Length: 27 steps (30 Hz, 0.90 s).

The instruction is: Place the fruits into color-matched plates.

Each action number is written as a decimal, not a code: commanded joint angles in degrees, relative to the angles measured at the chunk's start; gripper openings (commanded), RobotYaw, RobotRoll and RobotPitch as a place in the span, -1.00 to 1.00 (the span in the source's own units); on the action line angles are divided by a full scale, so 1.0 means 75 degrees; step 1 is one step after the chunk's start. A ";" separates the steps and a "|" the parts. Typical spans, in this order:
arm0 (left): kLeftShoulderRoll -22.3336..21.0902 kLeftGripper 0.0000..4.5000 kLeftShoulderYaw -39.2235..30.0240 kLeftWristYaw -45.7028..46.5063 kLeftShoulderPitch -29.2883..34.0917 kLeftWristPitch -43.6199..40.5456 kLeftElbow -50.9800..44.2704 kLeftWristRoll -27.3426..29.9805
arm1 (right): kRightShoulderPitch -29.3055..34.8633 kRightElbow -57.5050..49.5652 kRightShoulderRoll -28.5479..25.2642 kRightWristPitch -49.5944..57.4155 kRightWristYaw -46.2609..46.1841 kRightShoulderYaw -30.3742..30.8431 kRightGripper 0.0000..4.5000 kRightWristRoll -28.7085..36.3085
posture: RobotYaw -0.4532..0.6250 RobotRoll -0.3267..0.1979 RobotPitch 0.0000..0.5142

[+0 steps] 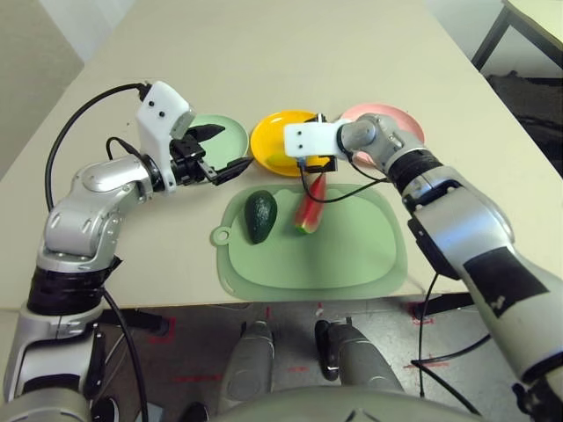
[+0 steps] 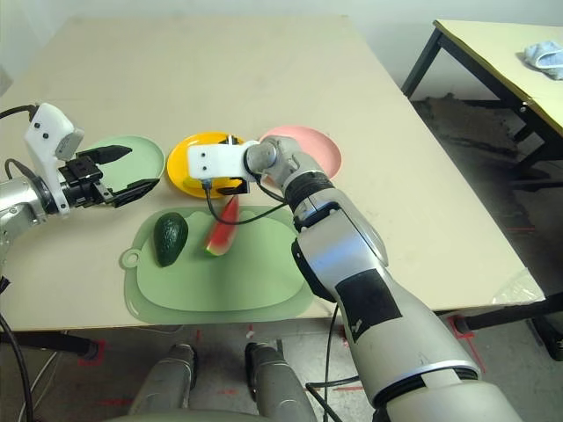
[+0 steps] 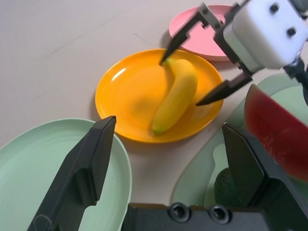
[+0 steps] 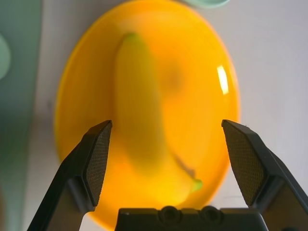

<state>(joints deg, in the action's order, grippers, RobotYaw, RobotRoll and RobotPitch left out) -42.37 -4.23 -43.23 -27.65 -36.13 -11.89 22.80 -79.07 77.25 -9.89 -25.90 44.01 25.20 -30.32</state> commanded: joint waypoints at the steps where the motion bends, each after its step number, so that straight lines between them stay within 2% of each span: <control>1: -0.0113 1.00 0.0123 -0.0313 -0.0134 0.0235 0.0298 -0.0102 | -0.0377 -0.0030 -0.0137 -0.0487 0.0246 0.0146 0.99 -0.0177 | 0.00 0.25 -0.26; 6: -0.0542 1.00 0.0128 -0.1083 -0.0332 0.0685 0.0809 -0.0191 | -0.1106 -0.0180 -0.0588 -0.1440 0.0971 0.0358 0.99 -0.0394 | -0.03 0.25 -0.25; 11: -0.1046 1.00 0.0003 -0.2119 -0.0133 0.0950 0.0958 0.0075 | -0.1250 -0.0558 -0.1185 -0.2706 0.2953 0.0330 0.99 0.0019 | -0.06 0.25 -0.20; 15: -0.1479 1.00 -0.0239 -0.3118 0.0213 0.1071 0.1038 0.0499 | -0.0517 -0.1650 -0.1737 -0.3503 0.5340 0.0285 0.99 0.1116 | -0.08 0.25 -0.18; 18: -0.1742 1.00 -0.0405 -0.3719 0.0326 0.1134 0.1108 0.0768 | 0.0415 -0.3249 -0.2195 -0.3248 0.6344 0.0539 0.99 0.2080 | -0.09 0.25 -0.16; 22: -0.1983 1.00 -0.0461 -0.4245 0.0236 0.1311 0.1334 0.0846 | 0.1501 -0.5624 -0.2855 -0.2075 0.6465 0.1232 0.99 0.3132 | -0.10 0.25 -0.14; 27: -0.2000 1.00 -0.0248 -0.4334 0.0265 0.1102 0.1174 0.0855 | 0.2160 -0.6527 -0.2582 -0.1594 0.6079 0.1149 0.99 0.2818 | -0.10 0.25 -0.16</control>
<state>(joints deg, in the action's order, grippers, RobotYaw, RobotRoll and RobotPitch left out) -57.40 -7.29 -75.47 -25.94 -26.93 -2.15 29.16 -63.87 30.43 -29.97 -39.04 90.61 33.16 -8.47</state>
